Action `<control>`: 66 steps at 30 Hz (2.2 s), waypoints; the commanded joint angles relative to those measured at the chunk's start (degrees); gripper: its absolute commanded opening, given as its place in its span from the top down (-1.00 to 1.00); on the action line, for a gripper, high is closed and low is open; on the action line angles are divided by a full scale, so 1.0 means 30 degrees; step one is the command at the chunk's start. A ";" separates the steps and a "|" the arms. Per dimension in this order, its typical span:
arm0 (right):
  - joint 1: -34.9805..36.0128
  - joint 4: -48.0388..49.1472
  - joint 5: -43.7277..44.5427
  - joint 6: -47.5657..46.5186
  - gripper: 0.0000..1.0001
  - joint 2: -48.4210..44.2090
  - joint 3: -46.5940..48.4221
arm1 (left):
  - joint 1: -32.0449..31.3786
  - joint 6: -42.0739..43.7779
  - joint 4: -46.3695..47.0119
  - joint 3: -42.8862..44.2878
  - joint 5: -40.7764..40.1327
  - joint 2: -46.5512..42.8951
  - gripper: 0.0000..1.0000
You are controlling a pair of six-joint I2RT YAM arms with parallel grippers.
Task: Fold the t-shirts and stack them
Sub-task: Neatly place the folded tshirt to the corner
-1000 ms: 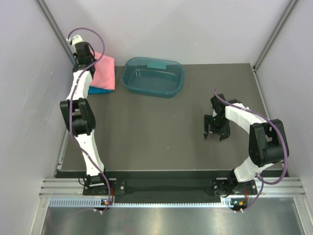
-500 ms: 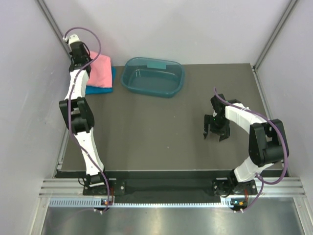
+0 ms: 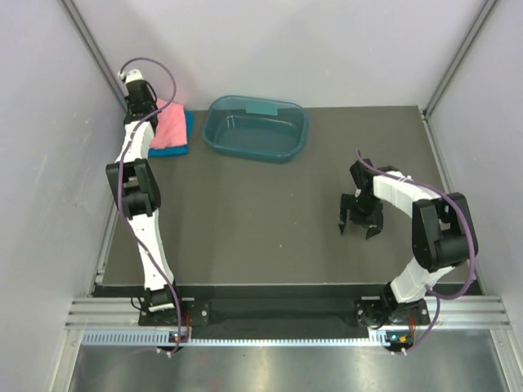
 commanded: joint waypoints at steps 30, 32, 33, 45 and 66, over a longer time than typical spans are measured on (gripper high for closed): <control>0.0269 -0.0498 0.0427 -0.0503 -0.57 -0.1776 0.0554 | -0.1844 0.1261 -0.0549 -0.2408 -0.3208 -0.4195 -0.77; 0.0269 -0.0029 -0.0124 -0.0561 -0.57 -0.2625 -0.0176 | -0.2282 -0.0469 -0.1165 -0.4456 -0.2117 -0.5337 -0.77; 0.0240 0.0204 -0.0478 -0.0562 -0.57 -0.3208 -0.0413 | -0.2546 -0.1113 -0.1458 -0.6407 -0.1533 -0.6648 -0.79; 0.0328 0.8073 -0.4460 0.0490 -0.59 -1.1022 -0.5741 | -1.0748 -0.7765 -0.0232 -2.3252 0.2838 -1.9805 -0.98; 0.0328 0.8297 -0.2766 1.0220 -0.99 -3.3190 -1.8433 | -1.1426 -2.0980 0.5213 -4.3041 1.1477 -4.3313 -0.98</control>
